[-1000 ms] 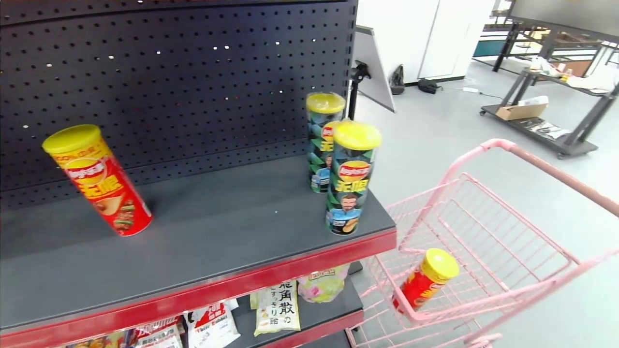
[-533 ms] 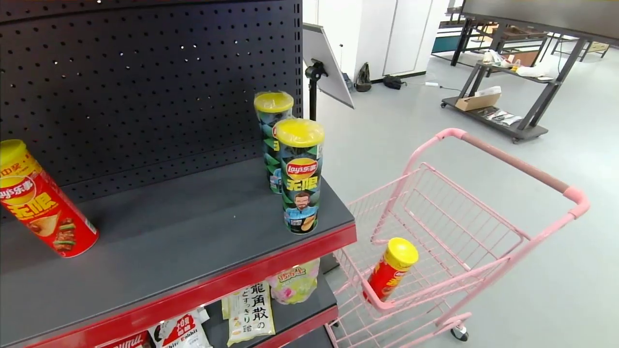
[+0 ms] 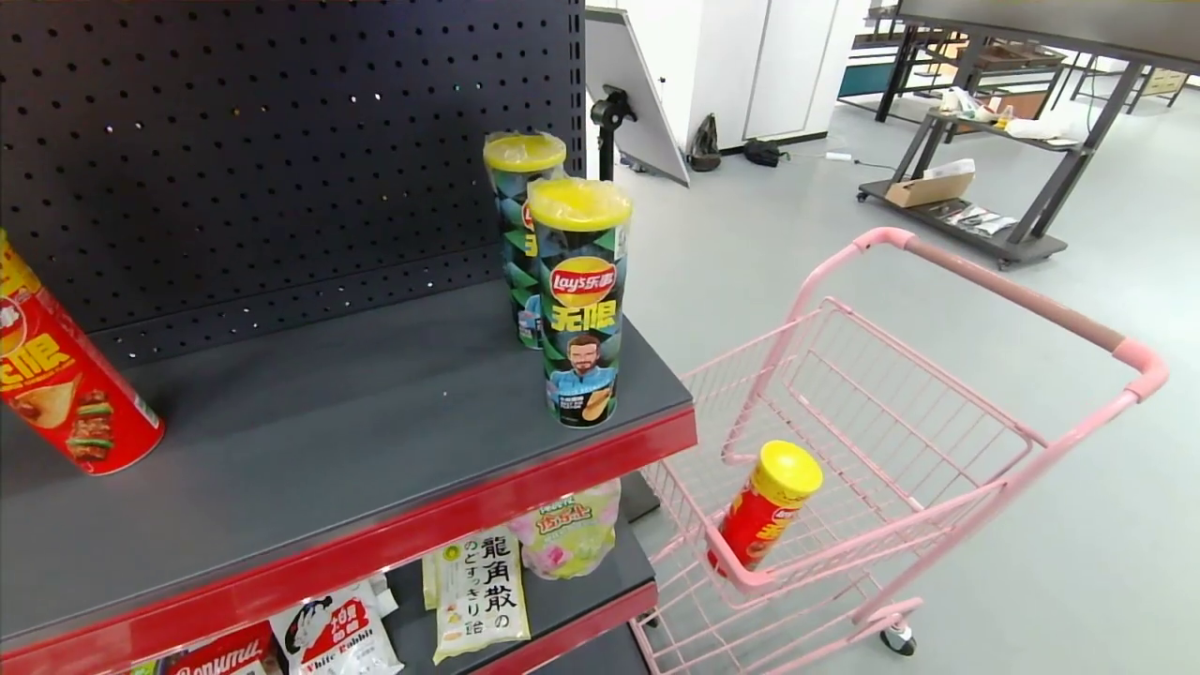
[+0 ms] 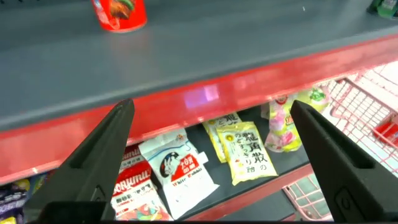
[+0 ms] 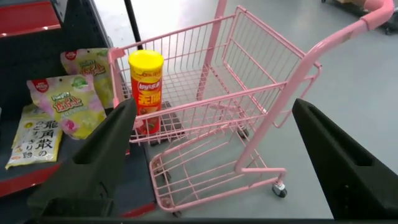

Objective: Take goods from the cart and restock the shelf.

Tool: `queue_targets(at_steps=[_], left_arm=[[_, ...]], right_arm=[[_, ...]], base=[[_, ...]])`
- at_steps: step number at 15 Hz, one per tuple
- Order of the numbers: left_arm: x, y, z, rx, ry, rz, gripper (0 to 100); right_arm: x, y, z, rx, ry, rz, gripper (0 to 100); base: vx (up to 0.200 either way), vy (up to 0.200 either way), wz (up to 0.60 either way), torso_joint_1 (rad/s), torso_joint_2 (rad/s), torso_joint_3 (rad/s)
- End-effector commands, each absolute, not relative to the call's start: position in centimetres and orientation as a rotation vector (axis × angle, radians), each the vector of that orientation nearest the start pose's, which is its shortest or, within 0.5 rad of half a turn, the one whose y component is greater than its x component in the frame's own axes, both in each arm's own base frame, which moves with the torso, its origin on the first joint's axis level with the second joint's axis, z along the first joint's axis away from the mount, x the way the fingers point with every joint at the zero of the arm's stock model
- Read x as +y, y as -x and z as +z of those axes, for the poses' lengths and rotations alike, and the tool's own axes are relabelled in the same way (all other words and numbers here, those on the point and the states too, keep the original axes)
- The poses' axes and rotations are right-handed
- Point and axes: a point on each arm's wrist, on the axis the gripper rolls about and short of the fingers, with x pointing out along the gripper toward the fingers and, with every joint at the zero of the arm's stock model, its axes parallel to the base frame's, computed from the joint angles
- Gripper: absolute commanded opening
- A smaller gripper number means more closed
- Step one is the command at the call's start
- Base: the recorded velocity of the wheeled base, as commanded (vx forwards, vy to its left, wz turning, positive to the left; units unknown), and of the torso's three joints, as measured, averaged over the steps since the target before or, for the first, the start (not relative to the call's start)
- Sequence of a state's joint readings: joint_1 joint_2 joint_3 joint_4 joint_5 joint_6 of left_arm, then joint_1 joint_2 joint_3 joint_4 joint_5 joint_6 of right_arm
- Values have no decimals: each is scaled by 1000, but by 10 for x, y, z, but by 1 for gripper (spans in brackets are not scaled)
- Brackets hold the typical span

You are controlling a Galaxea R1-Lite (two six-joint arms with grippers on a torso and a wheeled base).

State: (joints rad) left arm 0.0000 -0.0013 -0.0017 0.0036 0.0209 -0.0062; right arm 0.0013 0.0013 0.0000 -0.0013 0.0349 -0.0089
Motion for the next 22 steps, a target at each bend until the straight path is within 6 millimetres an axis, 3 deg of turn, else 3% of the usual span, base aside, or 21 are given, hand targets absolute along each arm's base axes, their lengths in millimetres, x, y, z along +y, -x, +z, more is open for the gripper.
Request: queue_targets(at_steps=[1, 12, 16, 17, 18, 19, 20, 21, 22], left_arm=[[0, 23, 76, 1, 8, 21, 100], [0, 23, 76, 1, 6, 23, 100], [0, 23, 76, 1, 6, 23, 100], [0, 23, 76, 1, 6, 21, 100], [0, 23, 76, 1, 6, 23, 100], [0, 23, 76, 1, 6, 23, 100], [0, 23, 76, 1, 6, 21, 100], [0, 23, 76, 1, 6, 23, 100], [0, 23, 76, 1, 6, 21, 100]], right_arm=[[1, 23, 76, 0, 9, 37, 100], [1, 23, 76, 0, 0, 37, 100], [1, 20, 81, 32, -10, -3, 100], [1, 18, 135, -9, -90, 28, 100], [0, -3, 211, -25, -270, 31, 100], [1, -21, 249, -30, -300, 71, 100], [5, -39, 252, 28, -198, 187, 100], [10, -52, 242, 102, -119, 292, 100], [10, -54, 241, 110, -118, 299, 100]], base=[[0, 0, 0, -144, 388, 246], [0, 0, 0, -159, 482, 322], [0, 0, 0, -33, 115, 85], [0, 0, 0, 0, 0, 0], [0, 0, 0, 0, 0, 0], [0, 0, 0, 0, 0, 0], [0, 0, 0, 0, 0, 0], [0, 0, 0, 0, 0, 0], [0, 0, 0, 0, 0, 0]])
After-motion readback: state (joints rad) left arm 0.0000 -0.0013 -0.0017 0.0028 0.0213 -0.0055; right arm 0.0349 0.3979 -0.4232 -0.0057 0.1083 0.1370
